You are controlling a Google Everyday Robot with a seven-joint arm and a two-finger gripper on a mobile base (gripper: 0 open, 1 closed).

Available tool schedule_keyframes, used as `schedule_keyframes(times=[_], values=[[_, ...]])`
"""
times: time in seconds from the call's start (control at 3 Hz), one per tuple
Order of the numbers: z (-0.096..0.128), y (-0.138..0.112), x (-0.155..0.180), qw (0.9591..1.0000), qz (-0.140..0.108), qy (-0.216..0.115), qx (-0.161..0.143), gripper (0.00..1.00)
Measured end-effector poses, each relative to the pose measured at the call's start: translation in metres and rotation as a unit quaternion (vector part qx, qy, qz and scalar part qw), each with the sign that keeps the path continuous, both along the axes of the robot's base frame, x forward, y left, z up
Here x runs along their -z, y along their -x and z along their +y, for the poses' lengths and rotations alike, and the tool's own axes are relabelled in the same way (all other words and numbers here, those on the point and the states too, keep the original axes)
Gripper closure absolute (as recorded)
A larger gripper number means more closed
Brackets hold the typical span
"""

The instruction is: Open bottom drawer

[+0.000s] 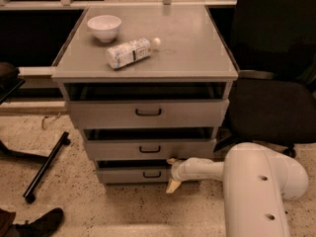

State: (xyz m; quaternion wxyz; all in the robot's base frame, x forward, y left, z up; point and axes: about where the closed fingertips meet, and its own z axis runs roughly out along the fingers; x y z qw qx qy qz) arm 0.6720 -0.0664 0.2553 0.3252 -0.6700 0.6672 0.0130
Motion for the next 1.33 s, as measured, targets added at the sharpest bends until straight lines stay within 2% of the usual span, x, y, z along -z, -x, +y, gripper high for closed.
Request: schedule_keyframes(times=[0.33, 0.67, 1.0, 1.33], values=[[0.0, 0.0, 0.003, 1.0, 0.0, 0.0, 0.0, 0.0], [-0.003, -0.003, 0.035, 1.0, -0.002, -0.008, 0.003, 0.0], [-0.019, -0.002, 0.091, 0.9987, 0.01, -0.04, 0.028, 0.0], [-0.019, -0.002, 0.091, 0.9987, 0.01, -0.04, 0.028, 0.0]])
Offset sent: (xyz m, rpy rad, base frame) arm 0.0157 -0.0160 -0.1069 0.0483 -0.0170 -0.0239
